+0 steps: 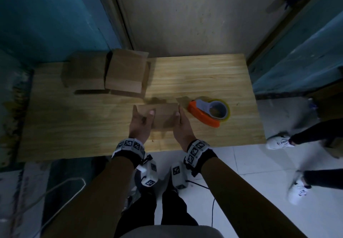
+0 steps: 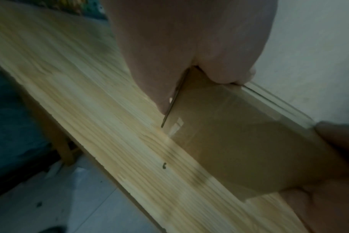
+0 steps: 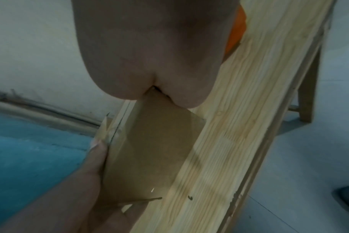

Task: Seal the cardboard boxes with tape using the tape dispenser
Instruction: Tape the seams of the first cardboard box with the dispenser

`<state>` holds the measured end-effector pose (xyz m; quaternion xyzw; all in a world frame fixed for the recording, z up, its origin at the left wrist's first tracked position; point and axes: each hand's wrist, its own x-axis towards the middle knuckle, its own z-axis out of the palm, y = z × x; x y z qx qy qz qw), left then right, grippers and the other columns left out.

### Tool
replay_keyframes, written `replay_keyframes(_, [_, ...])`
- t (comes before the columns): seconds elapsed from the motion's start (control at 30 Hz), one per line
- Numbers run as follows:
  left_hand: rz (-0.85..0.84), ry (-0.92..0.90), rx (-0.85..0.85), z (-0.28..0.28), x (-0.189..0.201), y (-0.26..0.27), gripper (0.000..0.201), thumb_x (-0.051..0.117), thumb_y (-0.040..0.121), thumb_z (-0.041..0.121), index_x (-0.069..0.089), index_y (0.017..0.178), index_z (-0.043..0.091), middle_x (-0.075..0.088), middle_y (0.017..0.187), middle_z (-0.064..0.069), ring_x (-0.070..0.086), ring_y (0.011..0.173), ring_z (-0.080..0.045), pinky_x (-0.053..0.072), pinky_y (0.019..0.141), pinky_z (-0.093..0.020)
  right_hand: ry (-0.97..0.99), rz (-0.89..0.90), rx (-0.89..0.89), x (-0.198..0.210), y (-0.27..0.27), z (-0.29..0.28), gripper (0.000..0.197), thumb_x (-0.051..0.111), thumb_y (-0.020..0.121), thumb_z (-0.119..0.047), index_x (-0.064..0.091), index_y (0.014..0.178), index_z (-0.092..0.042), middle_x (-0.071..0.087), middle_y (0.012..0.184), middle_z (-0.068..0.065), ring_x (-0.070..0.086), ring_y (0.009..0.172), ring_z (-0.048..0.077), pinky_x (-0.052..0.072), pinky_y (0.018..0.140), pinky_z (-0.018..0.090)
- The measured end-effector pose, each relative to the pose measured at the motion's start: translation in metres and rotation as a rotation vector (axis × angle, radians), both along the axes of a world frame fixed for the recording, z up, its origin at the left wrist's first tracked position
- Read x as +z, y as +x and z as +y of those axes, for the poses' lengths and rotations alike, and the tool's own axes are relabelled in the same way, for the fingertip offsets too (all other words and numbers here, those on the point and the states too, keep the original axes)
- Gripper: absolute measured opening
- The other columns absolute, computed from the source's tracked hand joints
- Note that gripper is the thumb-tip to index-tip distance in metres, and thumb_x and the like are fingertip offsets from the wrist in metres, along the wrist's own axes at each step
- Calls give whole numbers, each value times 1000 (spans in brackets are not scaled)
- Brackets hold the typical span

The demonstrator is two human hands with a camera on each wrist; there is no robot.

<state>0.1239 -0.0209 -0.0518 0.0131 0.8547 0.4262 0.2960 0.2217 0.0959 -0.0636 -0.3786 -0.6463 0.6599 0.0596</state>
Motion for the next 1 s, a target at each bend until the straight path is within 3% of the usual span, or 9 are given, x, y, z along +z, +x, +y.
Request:
replay_keyframes(0.07, [28, 46, -32, -1, 1, -3, 60, 51, 98, 43, 35, 148, 13, 55, 137, -9, 53, 121, -22, 39, 89, -24, -26, -19, -14, -1, -1, 0, 55, 27, 109, -26, 15, 159, -6, 39, 153, 7, 43, 136, 19, 43, 98, 12])
replay_keyframes(0.2, [69, 74, -67, -4, -6, -8, 48, 43, 101, 40, 46, 140, 11, 59, 130, -9, 57, 114, -22, 39, 86, -24, -47, -44, -57, -4, -3, -3, 56, 26, 109, -34, 17, 159, -9, 30, 161, 12, 30, 148, 25, 28, 121, 45])
replay_keyframes(0.3, [86, 86, -67, -5, -7, -8, 46, 38, 104, 37, 47, 139, 10, 58, 130, -11, 56, 114, -24, 38, 86, -23, -79, -59, -50, -2, -2, -3, 58, 23, 108, -38, 16, 160, -12, 27, 163, 10, 27, 149, 23, 25, 122, 43])
replay_keyframes(0.43, [50, 84, -69, -5, -4, -11, 47, 36, 104, 39, 47, 139, 10, 58, 129, -11, 55, 110, -22, 40, 85, -26, -63, -52, 13, 1, 1, 1, 55, 18, 109, -33, 15, 160, -11, 31, 159, 7, 29, 147, 20, 28, 112, 21])
replay_keyframes(0.6, [-28, 57, -113, -6, 1, -15, 53, 35, 102, 48, 42, 141, 13, 56, 128, -7, 56, 115, -27, 47, 89, -35, -33, -102, 125, -6, 2, 9, 69, 20, 103, -56, 21, 159, -16, 36, 159, 7, 34, 146, 23, 26, 121, 37])
replay_keyframes(0.67, [-34, 15, -164, -6, 3, -20, 57, 33, 100, 53, 42, 141, 15, 55, 123, -2, 54, 109, -21, 42, 88, -31, 43, -94, 176, -6, 2, 14, 70, 25, 99, -61, 33, 154, -19, 49, 148, 3, 47, 134, 18, 38, 113, 38])
replay_keyframes(0.73, [-40, -35, -206, -5, 5, -26, 71, 30, 92, 70, 41, 141, 20, 56, 127, -4, 57, 109, -26, 51, 91, -40, 135, -63, 206, 0, 0, 20, 52, 30, 104, -49, 51, 139, -16, 62, 127, 0, 59, 112, 13, 46, 93, 28])
replay_keyframes(0.8, [-51, -46, -208, -2, 10, -30, 67, 33, 93, 67, 43, 139, 19, 56, 130, -12, 58, 110, -34, 53, 92, -49, 164, -28, 195, 11, -1, 25, 42, 35, 107, -39, 55, 132, -11, 63, 117, 2, 60, 102, 11, 46, 80, 19])
replay_keyframes(1.0, [3, 173, 7, 28, 43, -46, 41, 46, 97, 51, 42, 123, 20, 59, 106, 5, 62, 95, -22, 54, 90, -52, 167, 67, -92, 41, -15, 49, 32, 49, 104, -35, 41, 129, -16, 59, 99, -9, 59, 89, 9, 51, 79, 29])
